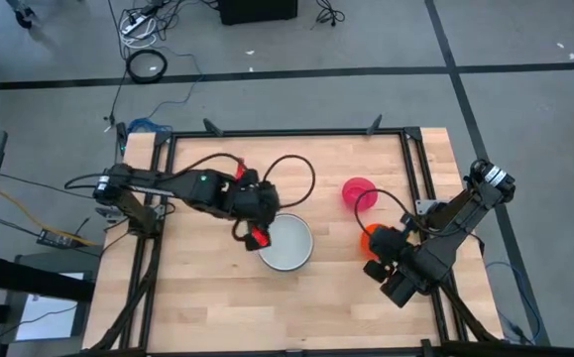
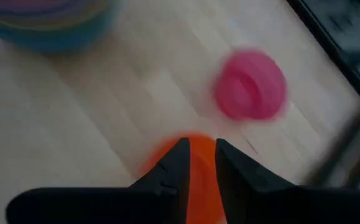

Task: Nest bowls inside each other
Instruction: Stack the orange bowl on top of the white bowl

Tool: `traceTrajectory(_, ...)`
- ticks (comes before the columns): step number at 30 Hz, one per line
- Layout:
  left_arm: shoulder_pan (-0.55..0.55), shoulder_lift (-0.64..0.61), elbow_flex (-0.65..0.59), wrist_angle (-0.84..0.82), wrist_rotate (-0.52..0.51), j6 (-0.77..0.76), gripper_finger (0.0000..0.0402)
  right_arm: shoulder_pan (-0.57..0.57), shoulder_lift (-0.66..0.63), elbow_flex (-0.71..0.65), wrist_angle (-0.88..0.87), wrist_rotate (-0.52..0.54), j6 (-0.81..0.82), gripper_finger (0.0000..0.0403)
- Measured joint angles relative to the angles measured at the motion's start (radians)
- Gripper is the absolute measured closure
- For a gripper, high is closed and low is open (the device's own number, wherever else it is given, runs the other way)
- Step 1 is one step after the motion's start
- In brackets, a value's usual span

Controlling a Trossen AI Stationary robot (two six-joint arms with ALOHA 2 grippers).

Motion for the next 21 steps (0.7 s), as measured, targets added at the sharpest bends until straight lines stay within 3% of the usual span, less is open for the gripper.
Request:
traceTrajectory(8, -0.118, -0.048, 0.077, -0.326, -0.153, -0.208, 0.0214, -0.033, 0.000, -0.120, 0.058, -0.274, 0.059, 0.0337)
traceTrajectory(21, -0.414, -0.261, 0.026, -0.329, -0.447, -0.524, 0.0214, -0.107, 0.001, -0.298, 0.306, -0.229, 0.040, 0.0332)
